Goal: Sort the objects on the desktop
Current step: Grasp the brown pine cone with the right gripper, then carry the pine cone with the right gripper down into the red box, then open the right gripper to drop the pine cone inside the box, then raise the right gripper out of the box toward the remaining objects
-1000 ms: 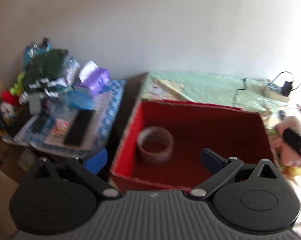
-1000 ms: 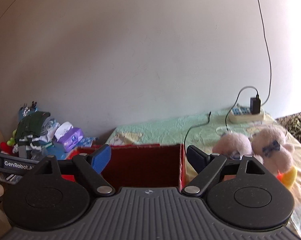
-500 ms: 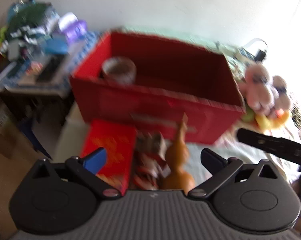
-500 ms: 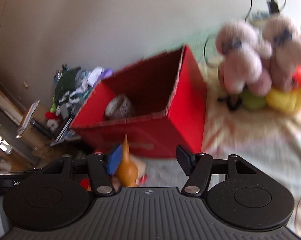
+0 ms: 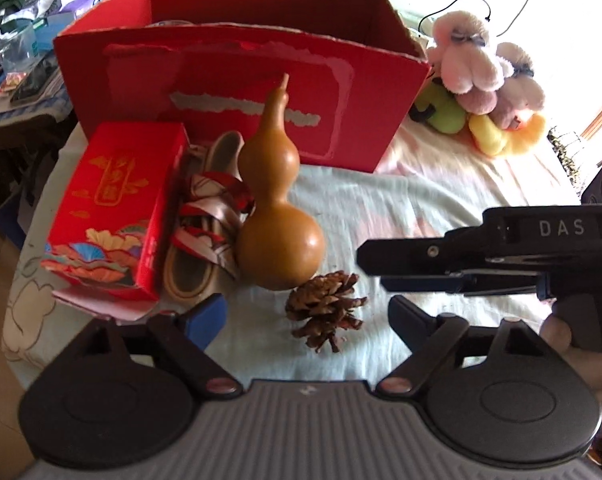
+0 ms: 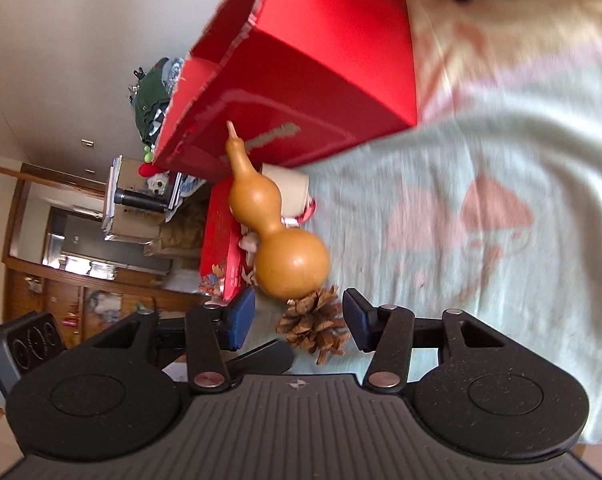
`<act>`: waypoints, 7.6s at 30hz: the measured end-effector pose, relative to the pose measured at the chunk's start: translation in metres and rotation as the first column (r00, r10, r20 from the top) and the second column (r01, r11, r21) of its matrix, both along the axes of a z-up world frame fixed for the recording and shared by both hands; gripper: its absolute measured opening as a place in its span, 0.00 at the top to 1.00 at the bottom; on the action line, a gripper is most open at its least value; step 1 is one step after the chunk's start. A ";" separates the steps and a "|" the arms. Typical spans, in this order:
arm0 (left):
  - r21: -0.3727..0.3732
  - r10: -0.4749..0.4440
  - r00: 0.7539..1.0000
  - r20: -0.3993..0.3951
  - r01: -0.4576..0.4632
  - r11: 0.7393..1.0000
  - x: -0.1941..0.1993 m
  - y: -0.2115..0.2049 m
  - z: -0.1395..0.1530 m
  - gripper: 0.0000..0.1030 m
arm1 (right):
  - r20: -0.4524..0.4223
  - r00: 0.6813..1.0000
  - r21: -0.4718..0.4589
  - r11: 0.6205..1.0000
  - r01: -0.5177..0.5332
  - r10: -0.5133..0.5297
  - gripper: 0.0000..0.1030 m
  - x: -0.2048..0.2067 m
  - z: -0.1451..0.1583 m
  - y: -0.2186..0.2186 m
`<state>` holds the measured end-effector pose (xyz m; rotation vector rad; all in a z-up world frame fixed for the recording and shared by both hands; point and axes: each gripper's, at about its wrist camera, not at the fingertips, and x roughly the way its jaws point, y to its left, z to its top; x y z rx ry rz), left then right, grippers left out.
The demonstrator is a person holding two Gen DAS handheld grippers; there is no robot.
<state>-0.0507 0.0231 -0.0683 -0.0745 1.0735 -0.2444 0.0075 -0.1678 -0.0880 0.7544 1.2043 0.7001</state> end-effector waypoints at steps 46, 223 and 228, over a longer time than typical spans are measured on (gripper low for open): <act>0.037 -0.374 0.892 0.254 0.377 0.925 0.118 -0.081 0.140 0.50 | 0.305 0.939 -0.067 0.980 0.187 -0.158 0.55 0.076 0.134 -0.049; 0.339 -0.115 0.992 0.043 0.094 0.936 0.217 0.053 0.058 0.13 | 0.338 0.912 -0.336 0.875 0.349 -0.234 0.72 0.207 0.060 0.077; 0.338 -0.075 0.995 0.070 0.047 0.940 0.220 0.059 0.059 0.10 | 0.334 0.921 -0.364 0.873 0.324 -0.202 0.72 0.208 0.059 0.083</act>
